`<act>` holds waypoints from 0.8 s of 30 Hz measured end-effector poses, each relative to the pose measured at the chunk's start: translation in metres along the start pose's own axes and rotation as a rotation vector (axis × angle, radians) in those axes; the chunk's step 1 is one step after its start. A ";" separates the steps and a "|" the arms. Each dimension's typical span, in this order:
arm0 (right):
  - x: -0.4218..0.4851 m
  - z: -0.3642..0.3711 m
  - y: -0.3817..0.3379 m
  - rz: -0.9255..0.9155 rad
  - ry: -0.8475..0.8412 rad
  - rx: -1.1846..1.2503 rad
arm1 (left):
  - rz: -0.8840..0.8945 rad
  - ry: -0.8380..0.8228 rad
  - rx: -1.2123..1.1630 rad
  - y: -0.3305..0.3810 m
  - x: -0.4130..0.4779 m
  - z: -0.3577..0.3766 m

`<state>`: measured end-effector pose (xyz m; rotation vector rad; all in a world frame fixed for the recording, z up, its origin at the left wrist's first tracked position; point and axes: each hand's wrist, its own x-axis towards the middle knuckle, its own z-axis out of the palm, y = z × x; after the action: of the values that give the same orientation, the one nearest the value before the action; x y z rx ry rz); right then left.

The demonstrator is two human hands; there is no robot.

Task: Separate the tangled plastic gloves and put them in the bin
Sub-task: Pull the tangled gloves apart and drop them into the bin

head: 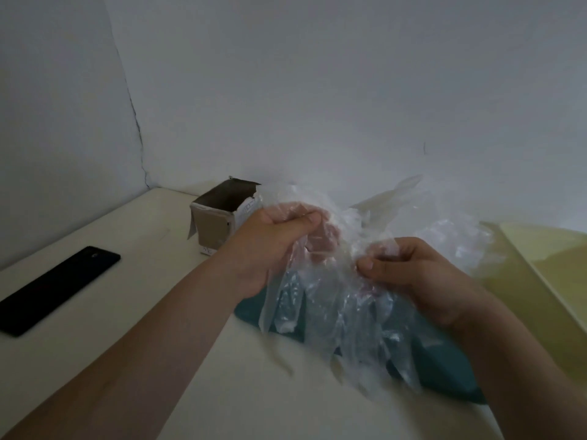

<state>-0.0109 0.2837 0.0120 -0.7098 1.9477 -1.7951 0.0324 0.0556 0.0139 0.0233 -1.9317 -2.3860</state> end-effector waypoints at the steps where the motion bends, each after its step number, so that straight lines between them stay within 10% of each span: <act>1: 0.000 -0.002 0.001 0.009 -0.020 -0.065 | -0.023 0.056 -0.032 -0.001 0.002 -0.003; 14: 0.004 -0.004 0.011 -0.086 -0.078 0.121 | -0.152 -0.204 -0.229 -0.001 -0.009 0.006; 24: 0.004 -0.015 0.016 0.009 -0.003 0.001 | 0.010 0.070 -0.046 0.015 0.002 -0.016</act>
<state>-0.0246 0.2940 -0.0021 -0.7016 1.9444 -1.7886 0.0318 0.0366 0.0256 0.0927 -1.8422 -2.3890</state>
